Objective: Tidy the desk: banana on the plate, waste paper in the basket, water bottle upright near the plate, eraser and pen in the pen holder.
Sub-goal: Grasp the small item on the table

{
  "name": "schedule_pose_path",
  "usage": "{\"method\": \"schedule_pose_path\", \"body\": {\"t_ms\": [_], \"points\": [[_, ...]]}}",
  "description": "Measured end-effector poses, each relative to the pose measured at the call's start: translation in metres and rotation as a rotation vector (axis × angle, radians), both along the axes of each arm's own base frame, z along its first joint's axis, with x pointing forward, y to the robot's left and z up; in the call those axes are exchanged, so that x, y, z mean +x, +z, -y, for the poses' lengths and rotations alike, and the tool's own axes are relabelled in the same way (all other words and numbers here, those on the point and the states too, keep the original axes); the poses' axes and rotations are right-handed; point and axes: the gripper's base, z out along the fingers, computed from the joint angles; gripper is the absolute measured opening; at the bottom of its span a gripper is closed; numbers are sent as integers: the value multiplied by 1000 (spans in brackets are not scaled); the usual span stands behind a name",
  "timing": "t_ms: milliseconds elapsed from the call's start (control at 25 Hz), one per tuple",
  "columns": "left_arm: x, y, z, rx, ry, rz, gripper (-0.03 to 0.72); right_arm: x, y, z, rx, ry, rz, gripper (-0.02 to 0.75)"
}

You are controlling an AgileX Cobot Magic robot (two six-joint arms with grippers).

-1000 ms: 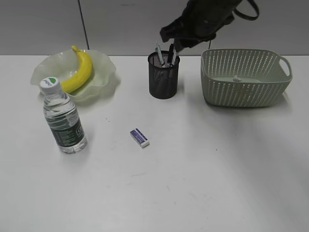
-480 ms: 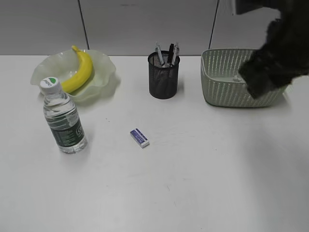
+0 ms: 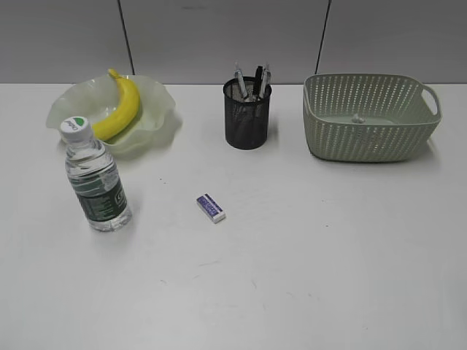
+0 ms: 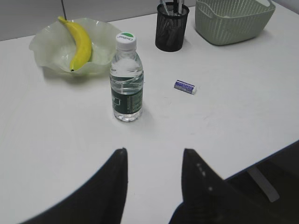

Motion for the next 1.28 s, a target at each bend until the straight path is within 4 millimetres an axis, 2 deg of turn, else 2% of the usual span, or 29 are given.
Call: {"method": "schedule_pose_path", "body": {"t_ms": [240,360,560,680,800,1040,1160,1280], "points": [[0,0,0,2,1,-2,293,-54,-11,30,128,6,215,290],[7,1,5,25,-3,-44,293,-76,-8,42,201,23,353,290],[40,13,36,40,-43,-179,293,-103,-6,57,295,31,532,289],[78,26,66,1,-58,-208,293,-105,-6,58,301,37,547,274],[122,26,101,-31,-57,-293,293,-105,-7,58,299,40,548,254],[213,1,178,-48,-34,-566,293,-105,-7,58,298,43,549,246],[249,-19,221,-20,-39,-693,293,-105,-7,58,298,43,549,246],[277,-34,253,-25,12,-819,296,-105,-7,58,298,43,549,246]]}}
